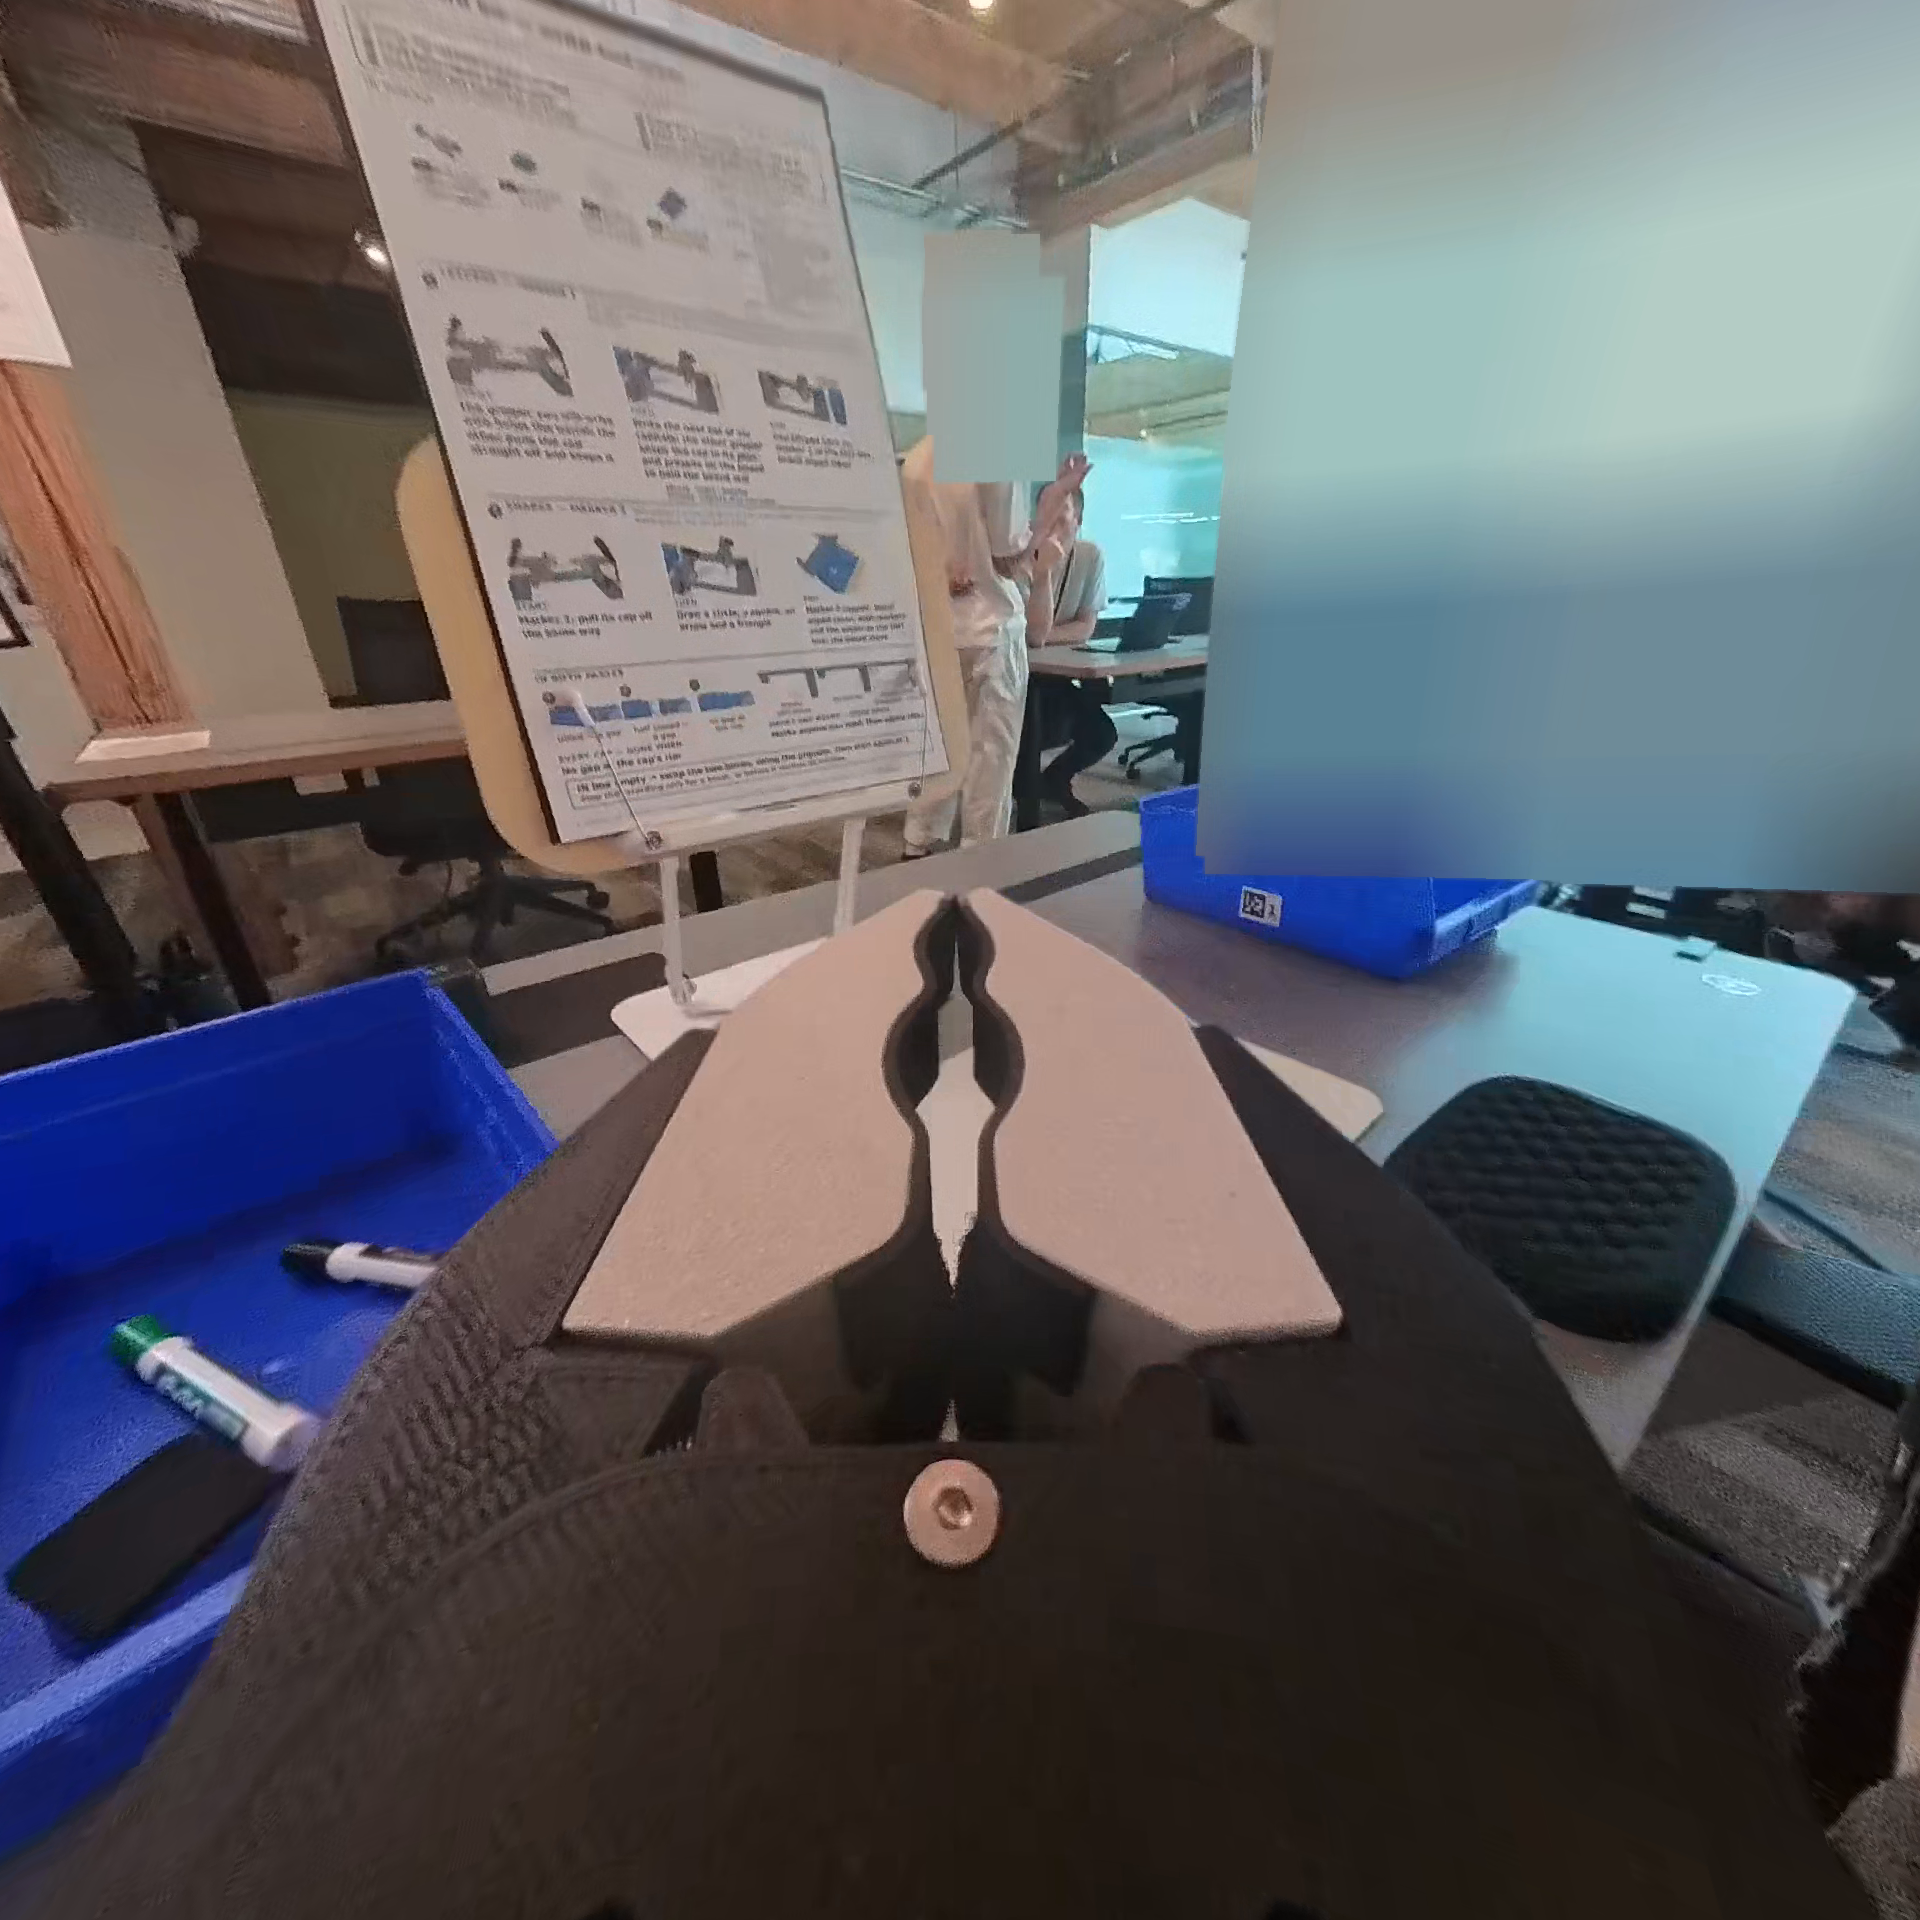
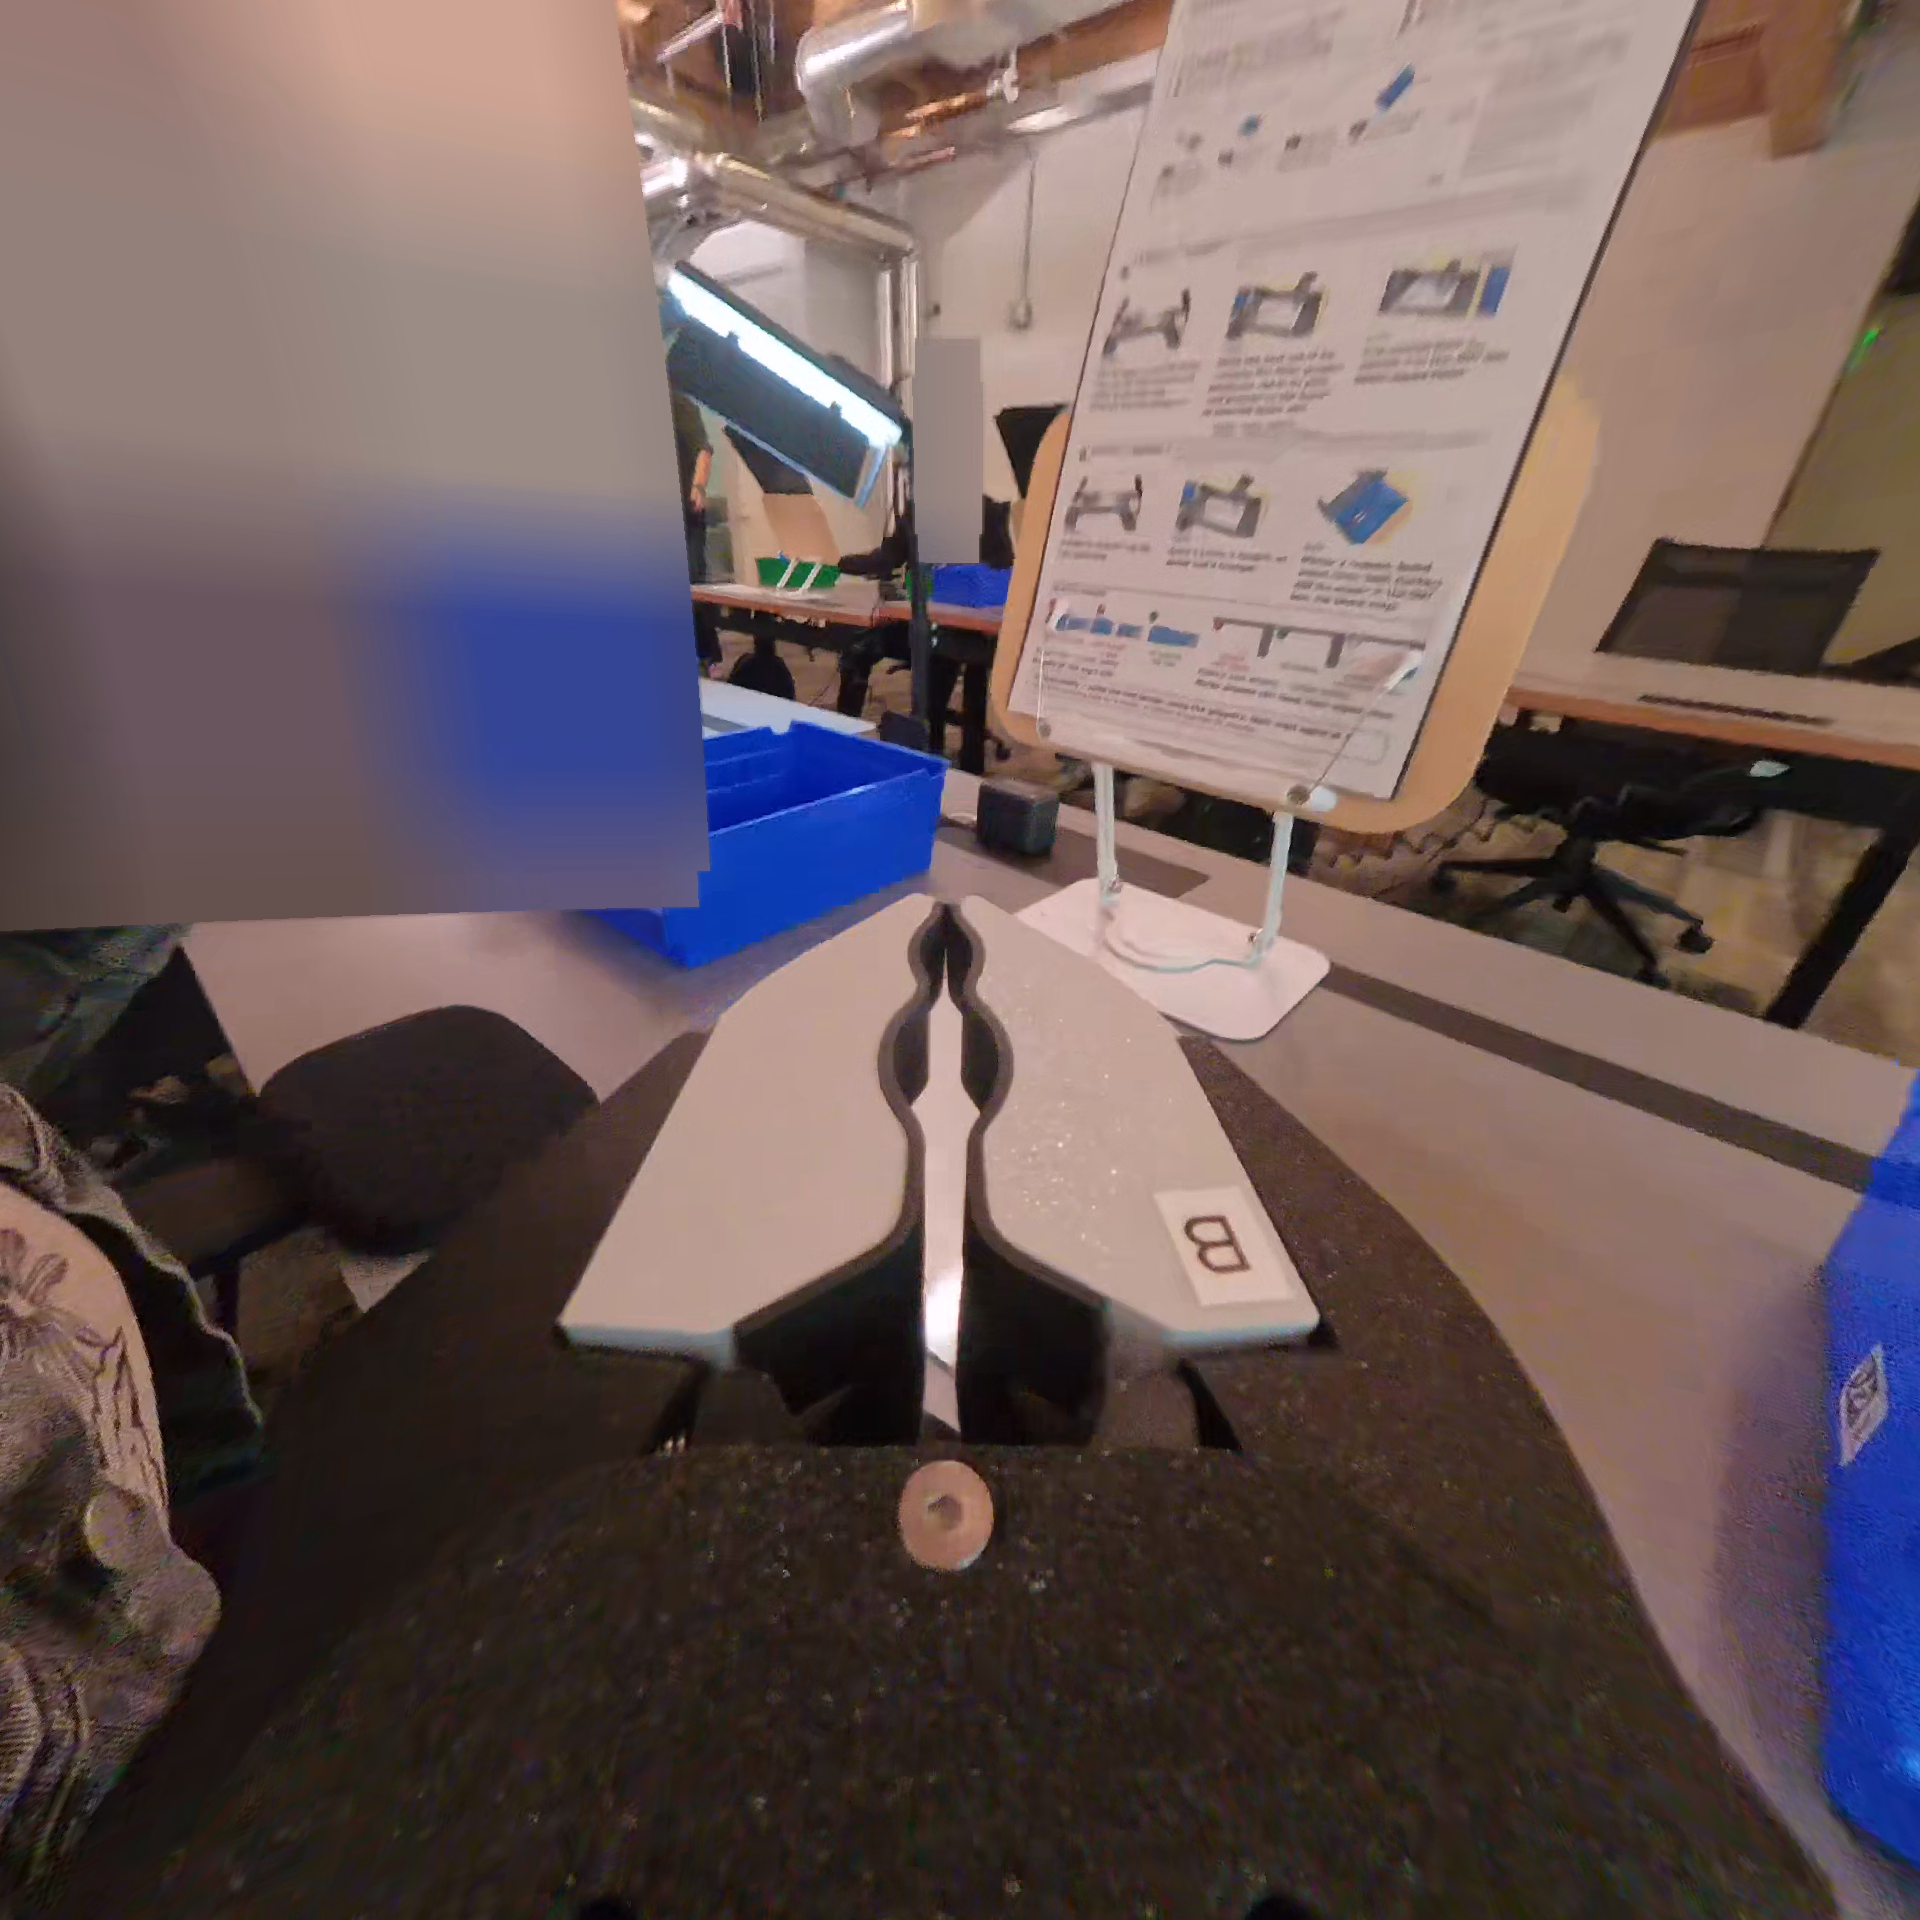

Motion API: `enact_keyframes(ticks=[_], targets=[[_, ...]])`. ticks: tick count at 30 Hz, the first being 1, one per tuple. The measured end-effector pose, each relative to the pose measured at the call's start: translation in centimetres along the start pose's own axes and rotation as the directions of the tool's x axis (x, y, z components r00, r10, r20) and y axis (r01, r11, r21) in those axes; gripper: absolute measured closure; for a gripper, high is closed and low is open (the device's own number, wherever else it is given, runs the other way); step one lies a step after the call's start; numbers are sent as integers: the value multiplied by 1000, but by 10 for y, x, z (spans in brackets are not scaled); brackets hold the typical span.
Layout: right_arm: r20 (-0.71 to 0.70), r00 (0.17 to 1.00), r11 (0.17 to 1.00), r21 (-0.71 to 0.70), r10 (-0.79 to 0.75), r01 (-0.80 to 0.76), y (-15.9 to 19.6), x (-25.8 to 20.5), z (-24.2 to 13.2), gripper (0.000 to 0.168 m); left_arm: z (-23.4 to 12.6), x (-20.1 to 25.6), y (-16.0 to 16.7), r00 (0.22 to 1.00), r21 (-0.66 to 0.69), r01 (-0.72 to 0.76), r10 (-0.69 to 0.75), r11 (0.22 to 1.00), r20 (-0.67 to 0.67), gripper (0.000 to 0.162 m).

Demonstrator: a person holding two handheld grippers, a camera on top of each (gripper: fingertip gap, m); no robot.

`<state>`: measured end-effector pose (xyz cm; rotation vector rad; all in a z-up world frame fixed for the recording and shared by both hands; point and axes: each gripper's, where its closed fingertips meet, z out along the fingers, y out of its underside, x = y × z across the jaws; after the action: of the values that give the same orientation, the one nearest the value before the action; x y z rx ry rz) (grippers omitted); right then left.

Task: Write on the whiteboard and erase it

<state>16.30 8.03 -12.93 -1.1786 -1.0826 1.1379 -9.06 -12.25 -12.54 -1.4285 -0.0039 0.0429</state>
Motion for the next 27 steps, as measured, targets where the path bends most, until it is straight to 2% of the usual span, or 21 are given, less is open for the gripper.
enact_keyframes(ticks=[1, 4, 8, 11, 16, 19, 21, 25, 27], targets=[[8, 1000, 999, -38, 3, -2, 11, 6, 13, 168, 12, -8, 9, 1000, -12, 22, -22, 1000, -15, 162], [57, 998, 990, -138, 22, -14, 31, 21, 51, 168, 49, -32, 29, 992, -67, 101, -105, 993, -68, 162], [166, 985, 994, -105, 53, -36, 13, 26, 84, 168, 74, -43, 25, 995, -99, 52, -60, 994, -77, 162], [221, 974, 998, -56, 42, -31, 3, 19, 89, 168, 69, -37, 19, 999, -110, 0, -5, 994, -48, 162], [189, 981, 991, -134, 42, -17, 34, 9, 81, 168, 45, -29, 35, 1000, -173, -14, 19, 985, 25, 160], [181, 982, 970, -242, 59, -13, 61, 4, 77, 146, 33, -46, 51, 994, -255, 2, 25, 967, 105, 144], [177, 983, 954, -299, 54, 1, 76, 2, 78, 121, 27, -56, 64, 997, -351, 25, 5, 936, 83, 132], [147, 985, 927, -373, 85, -24, 101, -1, 85, 87, 24, -95, 80, 995, -460, 97, -74, 883, 68, 101], [121, 989, 909, -416, 83, -25, 114, 0, 90, 77, 23, -122, 90, 993, -536, 115, -90, 836, 72, 76]])
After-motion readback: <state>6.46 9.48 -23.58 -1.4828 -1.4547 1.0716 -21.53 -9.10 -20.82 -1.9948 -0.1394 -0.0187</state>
